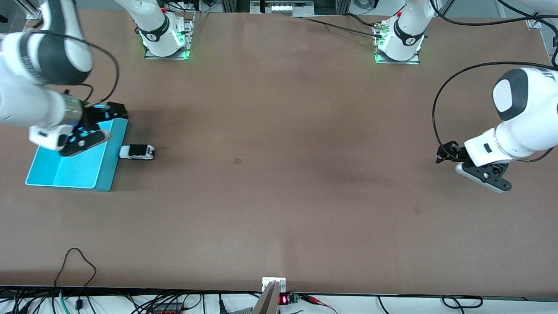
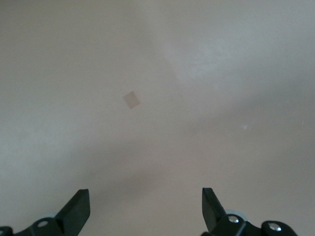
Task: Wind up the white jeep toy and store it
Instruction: 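Reach the right gripper toward the rolling jeep while the left gripper withdraws, then grasp the jeep beside the bin with the right gripper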
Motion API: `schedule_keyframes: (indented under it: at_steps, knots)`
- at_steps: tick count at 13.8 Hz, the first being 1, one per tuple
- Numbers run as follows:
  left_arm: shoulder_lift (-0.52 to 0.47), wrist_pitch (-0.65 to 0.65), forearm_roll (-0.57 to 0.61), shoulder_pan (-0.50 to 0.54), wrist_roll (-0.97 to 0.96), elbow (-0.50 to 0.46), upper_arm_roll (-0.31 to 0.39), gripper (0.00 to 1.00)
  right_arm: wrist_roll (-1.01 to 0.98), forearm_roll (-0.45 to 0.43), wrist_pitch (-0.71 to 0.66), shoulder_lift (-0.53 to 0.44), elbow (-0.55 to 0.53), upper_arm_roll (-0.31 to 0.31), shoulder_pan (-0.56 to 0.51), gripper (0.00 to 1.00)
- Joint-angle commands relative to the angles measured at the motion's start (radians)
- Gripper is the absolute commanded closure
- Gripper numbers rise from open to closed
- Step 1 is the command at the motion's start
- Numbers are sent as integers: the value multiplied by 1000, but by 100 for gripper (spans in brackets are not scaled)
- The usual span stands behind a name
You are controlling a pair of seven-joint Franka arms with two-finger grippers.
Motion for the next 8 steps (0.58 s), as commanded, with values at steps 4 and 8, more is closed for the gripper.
schedule_keyframes:
  at_steps: [4,8]
  knots:
    - [-27,-149,-19,-49,-296,146,75,0,-425,-44,257,-90,-237,125,-111,0]
    - [-79,-242,-23,-117,-390,204,141,0,-700,-87,443,-82,-315,145,-126,0]
